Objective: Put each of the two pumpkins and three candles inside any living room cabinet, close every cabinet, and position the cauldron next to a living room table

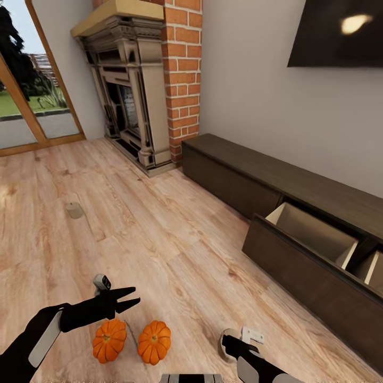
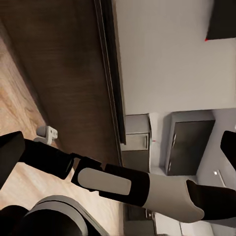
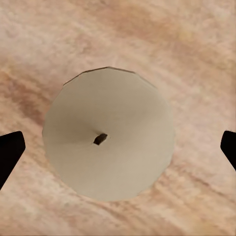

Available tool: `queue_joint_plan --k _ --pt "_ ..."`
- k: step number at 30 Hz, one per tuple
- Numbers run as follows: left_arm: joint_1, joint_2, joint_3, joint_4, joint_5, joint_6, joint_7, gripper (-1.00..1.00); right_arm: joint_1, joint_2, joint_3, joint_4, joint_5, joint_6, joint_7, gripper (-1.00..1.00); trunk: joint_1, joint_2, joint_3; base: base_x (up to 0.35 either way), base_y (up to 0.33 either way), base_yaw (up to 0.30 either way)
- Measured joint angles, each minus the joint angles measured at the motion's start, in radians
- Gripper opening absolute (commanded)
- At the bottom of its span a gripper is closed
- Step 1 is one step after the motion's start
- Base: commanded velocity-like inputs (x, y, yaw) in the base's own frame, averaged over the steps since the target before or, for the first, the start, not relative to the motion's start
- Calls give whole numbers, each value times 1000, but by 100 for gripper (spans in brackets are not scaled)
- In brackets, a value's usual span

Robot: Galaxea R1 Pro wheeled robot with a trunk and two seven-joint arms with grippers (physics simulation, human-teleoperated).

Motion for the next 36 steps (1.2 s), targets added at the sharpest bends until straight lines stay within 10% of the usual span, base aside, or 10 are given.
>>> queue_joint_plan --k 9,18,36 --pt "0 1 0 0 0 0 -1 100 0 2 5 -4 2 24 -1 100 4 -2 -35 0 0 0" --pt "0 3 1 0 0 0 -2 100 -5 4 13 -177 0 242 -10 100 4 -2 -39 0 0 0" --pt "0 3 1 -1 0 0 -3 100 -5 4 12 -196 -2 258 -69 100 4 -2 -39 0 0 0"
